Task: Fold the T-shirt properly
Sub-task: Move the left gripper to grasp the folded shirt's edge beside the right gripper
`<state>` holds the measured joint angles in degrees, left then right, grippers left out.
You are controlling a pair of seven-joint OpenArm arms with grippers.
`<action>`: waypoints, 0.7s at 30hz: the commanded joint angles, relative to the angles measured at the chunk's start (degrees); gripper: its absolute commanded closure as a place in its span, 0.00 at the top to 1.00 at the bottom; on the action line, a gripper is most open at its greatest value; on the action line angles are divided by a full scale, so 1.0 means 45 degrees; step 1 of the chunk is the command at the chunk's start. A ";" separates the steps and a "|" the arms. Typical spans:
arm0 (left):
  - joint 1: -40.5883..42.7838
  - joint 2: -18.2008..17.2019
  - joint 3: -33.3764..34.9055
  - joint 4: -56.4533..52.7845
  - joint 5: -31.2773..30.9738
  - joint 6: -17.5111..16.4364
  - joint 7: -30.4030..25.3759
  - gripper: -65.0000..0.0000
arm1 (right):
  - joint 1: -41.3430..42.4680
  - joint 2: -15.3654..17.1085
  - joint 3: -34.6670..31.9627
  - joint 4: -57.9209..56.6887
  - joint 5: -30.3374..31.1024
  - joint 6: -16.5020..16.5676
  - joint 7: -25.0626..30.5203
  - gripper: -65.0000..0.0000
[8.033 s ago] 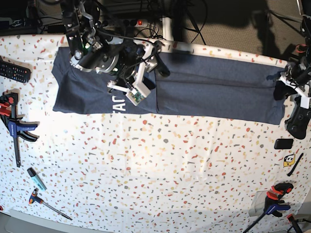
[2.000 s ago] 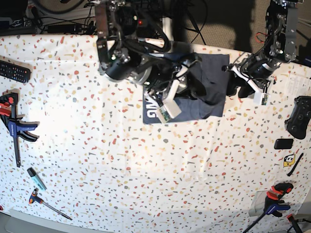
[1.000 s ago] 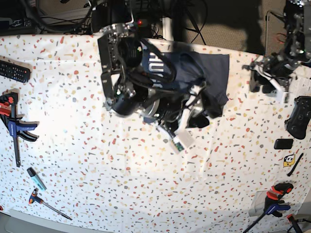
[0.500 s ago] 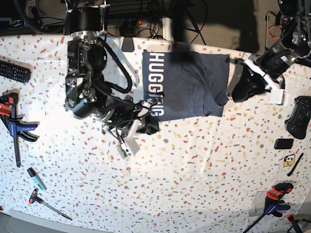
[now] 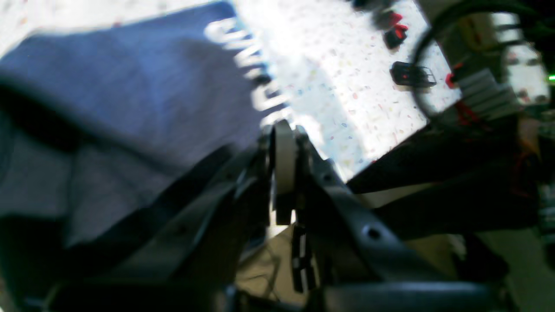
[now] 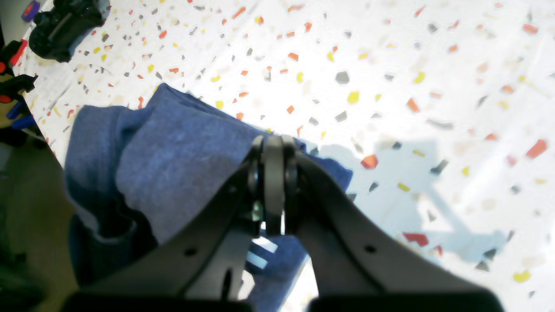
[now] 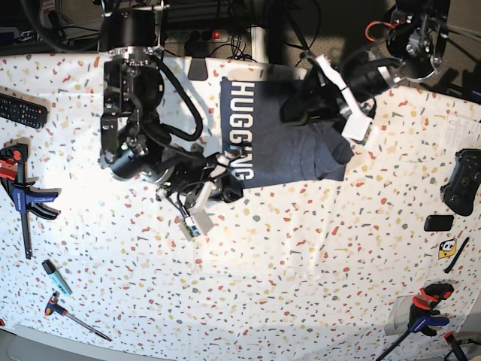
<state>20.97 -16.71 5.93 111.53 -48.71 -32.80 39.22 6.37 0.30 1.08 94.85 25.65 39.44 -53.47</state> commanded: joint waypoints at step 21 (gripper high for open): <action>-0.0141 -0.0073 0.3497 0.0588 0.7864 0.6785 -0.1559 0.00 | 0.0253 -0.0102 0.0010 -0.0253 0.0243 0.0083 0.0355 0.00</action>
<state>20.64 -16.82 21.98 113.25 -12.88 -2.13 33.36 6.35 -0.12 1.10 92.97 25.63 39.44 -53.43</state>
